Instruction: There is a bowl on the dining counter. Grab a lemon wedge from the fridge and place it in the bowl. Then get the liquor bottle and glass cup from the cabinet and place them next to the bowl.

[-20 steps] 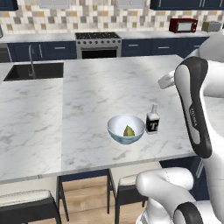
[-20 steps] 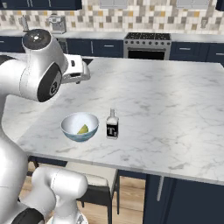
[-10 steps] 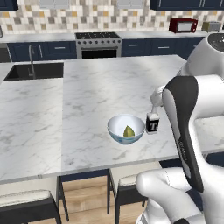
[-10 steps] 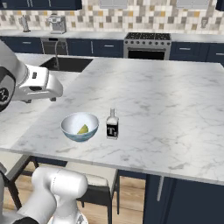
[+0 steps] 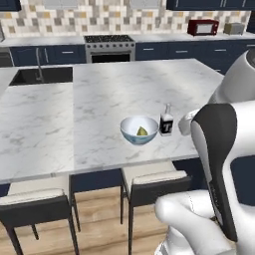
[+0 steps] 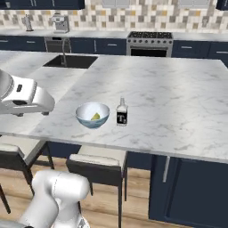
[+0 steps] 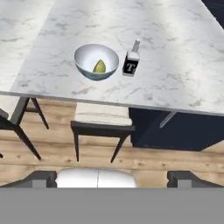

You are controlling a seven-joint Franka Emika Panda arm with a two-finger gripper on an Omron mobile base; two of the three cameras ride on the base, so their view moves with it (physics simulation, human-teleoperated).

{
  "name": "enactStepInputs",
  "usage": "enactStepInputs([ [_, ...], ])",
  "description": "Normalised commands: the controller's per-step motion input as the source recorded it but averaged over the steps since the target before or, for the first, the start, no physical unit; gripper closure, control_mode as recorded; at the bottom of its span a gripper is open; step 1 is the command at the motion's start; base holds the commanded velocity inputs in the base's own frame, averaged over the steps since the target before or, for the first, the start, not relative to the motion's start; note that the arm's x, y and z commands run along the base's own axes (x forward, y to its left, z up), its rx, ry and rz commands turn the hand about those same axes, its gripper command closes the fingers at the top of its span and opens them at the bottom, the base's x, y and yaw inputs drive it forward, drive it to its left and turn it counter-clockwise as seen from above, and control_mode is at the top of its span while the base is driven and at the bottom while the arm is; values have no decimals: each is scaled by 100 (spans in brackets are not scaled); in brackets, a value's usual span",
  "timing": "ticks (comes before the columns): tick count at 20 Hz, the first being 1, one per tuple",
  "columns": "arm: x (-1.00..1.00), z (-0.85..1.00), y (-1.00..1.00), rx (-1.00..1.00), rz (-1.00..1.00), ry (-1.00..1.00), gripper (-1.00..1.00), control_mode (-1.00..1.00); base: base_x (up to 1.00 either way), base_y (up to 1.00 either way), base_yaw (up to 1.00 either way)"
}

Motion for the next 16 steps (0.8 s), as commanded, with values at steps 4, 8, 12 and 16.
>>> enactStepInputs([
  [4, 0, 0, 0, 0, 0, 0, -100, 100, -84, 100, 3],
  [8, 0, 0, 0, 0, 0, 0, -100, 100, -63, 100, 11],
  [12, 0, 0, 0, 0, 0, 0, -100, 100, -31, 100, 10],
  [16, 0, 0, 0, 0, 0, 0, -100, 100, -1, 100, 4],
])
